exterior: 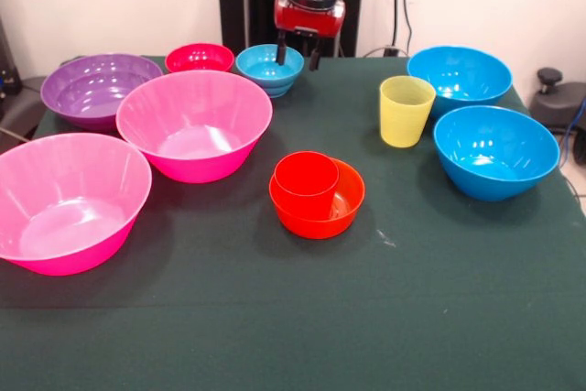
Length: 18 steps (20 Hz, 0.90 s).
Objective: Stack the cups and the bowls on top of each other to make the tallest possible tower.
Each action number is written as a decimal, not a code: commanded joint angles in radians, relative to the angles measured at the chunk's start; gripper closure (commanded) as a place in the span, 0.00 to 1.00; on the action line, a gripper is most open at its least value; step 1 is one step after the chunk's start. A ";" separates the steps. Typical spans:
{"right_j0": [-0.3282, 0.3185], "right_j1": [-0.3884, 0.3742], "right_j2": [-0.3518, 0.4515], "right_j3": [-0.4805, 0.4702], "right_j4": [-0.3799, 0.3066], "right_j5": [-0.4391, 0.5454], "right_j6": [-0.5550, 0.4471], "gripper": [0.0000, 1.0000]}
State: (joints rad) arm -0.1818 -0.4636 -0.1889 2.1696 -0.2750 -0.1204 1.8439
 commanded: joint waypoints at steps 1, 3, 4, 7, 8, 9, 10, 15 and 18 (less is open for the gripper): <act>-0.001 0.066 0.053 -0.063 -0.028 -0.078 0.126 0.00; -0.007 0.077 0.060 -0.068 -0.029 -0.090 0.127 0.00; -0.008 0.081 0.063 -0.069 -0.029 -0.096 0.128 0.00; -0.032 0.106 0.083 -0.085 -0.037 -0.112 0.124 0.00; -0.035 0.108 0.087 -0.086 -0.038 -0.113 0.124 0.00; -0.043 0.109 0.093 -0.088 -0.042 -0.112 0.121 0.00; -0.046 0.109 0.095 -0.088 -0.043 -0.114 0.121 0.00; -0.051 0.124 0.090 -0.104 -0.046 -0.127 0.118 0.00; -0.054 0.125 0.090 -0.110 -0.045 -0.126 0.111 1.00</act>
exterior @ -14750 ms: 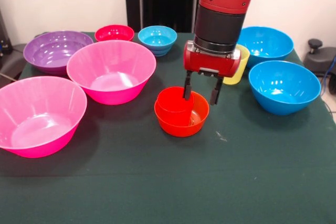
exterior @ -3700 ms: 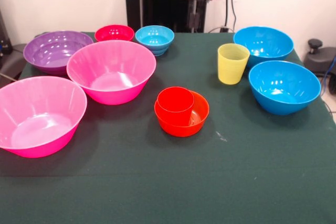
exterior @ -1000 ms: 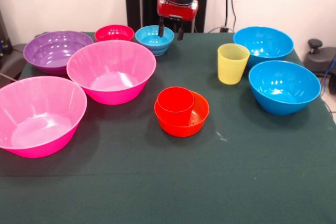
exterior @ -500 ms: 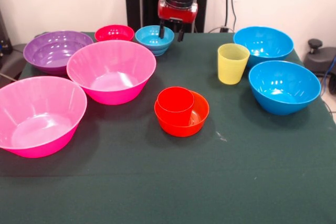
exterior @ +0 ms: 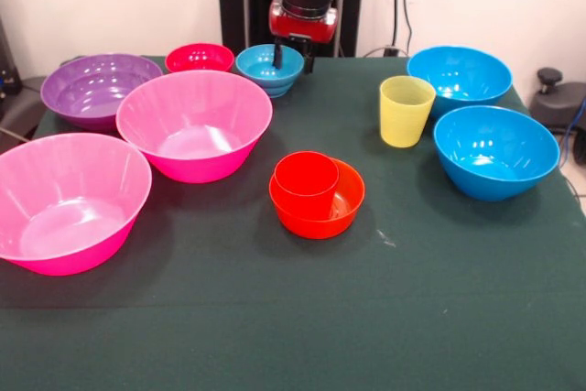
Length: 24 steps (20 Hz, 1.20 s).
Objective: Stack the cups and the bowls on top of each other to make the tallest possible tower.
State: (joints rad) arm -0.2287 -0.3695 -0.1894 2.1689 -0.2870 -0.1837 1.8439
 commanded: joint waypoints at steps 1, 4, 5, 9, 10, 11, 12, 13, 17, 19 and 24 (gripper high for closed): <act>-0.009 0.031 0.090 -0.110 -0.035 -0.061 0.109 1.00; -0.012 0.027 0.094 -0.109 -0.038 -0.060 0.106 1.00; -0.015 0.018 0.099 -0.108 -0.039 -0.050 0.104 1.00; -0.021 0.007 0.118 -0.105 -0.037 -0.033 0.106 1.00; -0.026 0.007 0.123 -0.106 -0.040 -0.032 0.106 1.00; -0.032 0.006 0.131 -0.106 -0.044 -0.030 0.105 1.00; -0.038 0.005 0.139 -0.106 -0.048 -0.029 0.104 1.00; -0.040 0.000 0.149 -0.104 -0.054 -0.035 0.105 1.00; -0.056 -0.081 0.214 -0.066 -0.058 0.026 0.105 1.00; -0.048 -0.152 0.238 -0.044 -0.028 0.103 0.106 1.00; -0.006 -0.323 0.269 -0.018 0.101 0.389 0.111 1.00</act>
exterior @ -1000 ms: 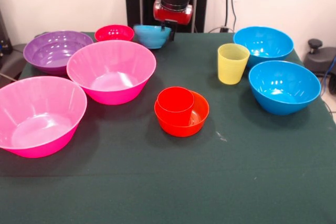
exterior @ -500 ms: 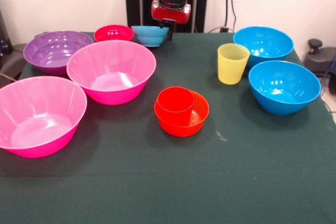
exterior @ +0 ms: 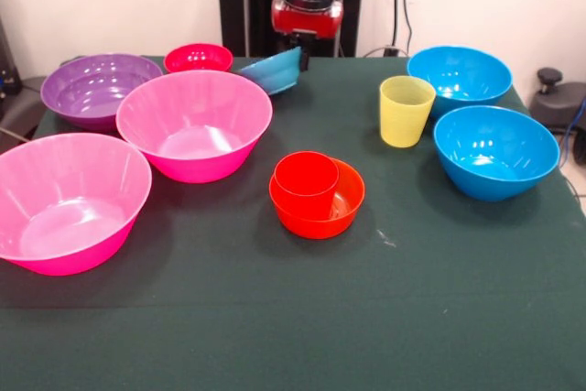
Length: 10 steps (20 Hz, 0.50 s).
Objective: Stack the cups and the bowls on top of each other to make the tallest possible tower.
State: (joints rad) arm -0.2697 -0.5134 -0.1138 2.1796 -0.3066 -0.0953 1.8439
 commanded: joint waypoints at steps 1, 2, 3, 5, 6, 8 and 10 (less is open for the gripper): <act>0.054 -0.210 0.195 -0.041 0.152 0.364 0.118 1.00; 0.059 -0.222 0.201 -0.048 0.165 0.392 0.120 1.00; 0.070 -0.240 0.206 -0.068 0.191 0.456 0.121 1.00; 0.095 -0.266 0.197 -0.107 0.220 0.549 0.117 1.00; 0.106 -0.274 0.188 -0.123 0.229 0.587 0.116 1.00; 0.123 -0.288 0.176 -0.164 0.252 0.689 0.118 1.00; 0.137 -0.287 0.162 -0.206 0.269 0.771 0.127 1.00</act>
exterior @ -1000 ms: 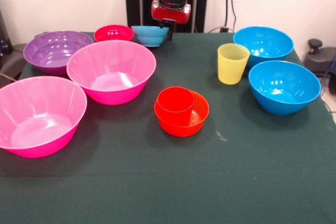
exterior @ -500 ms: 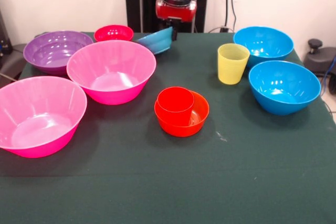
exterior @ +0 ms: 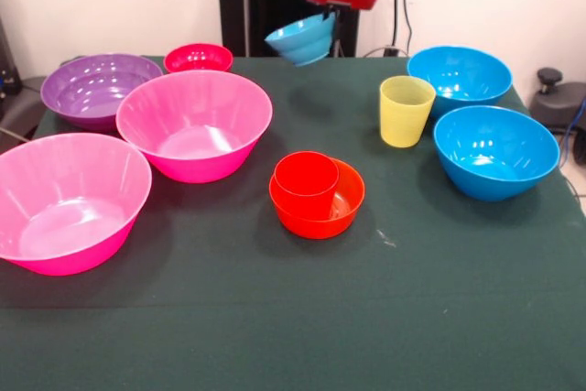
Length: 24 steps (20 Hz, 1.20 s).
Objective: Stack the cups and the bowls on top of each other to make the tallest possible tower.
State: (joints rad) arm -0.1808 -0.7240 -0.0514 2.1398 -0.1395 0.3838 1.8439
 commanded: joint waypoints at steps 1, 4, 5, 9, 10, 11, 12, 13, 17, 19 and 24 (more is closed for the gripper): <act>0.057 -0.072 0.089 -0.190 0.104 0.325 0.134 1.00; 0.097 -0.059 0.044 -0.269 0.104 0.420 0.168 1.00; 0.123 -0.051 0.014 -0.310 0.098 0.454 0.201 1.00; 0.160 -0.029 -0.026 -0.398 0.087 0.538 0.238 1.00; 0.161 -0.018 -0.029 -0.419 0.085 0.544 0.235 1.00; 0.151 0.004 -0.021 -0.434 0.086 0.509 0.220 1.00; 0.148 0.017 -0.018 -0.445 0.087 0.491 0.217 1.00; 0.149 0.035 -0.018 -0.467 0.087 0.482 0.218 1.00; 0.160 0.064 -0.022 -0.532 0.090 0.480 0.221 1.00; 0.161 0.070 -0.017 -0.552 0.100 0.489 0.216 1.00; 0.173 0.127 -0.008 -0.662 0.106 0.529 0.214 1.00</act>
State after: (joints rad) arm -0.0314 -0.6959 -0.1099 1.6486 -0.0604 0.8263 1.8783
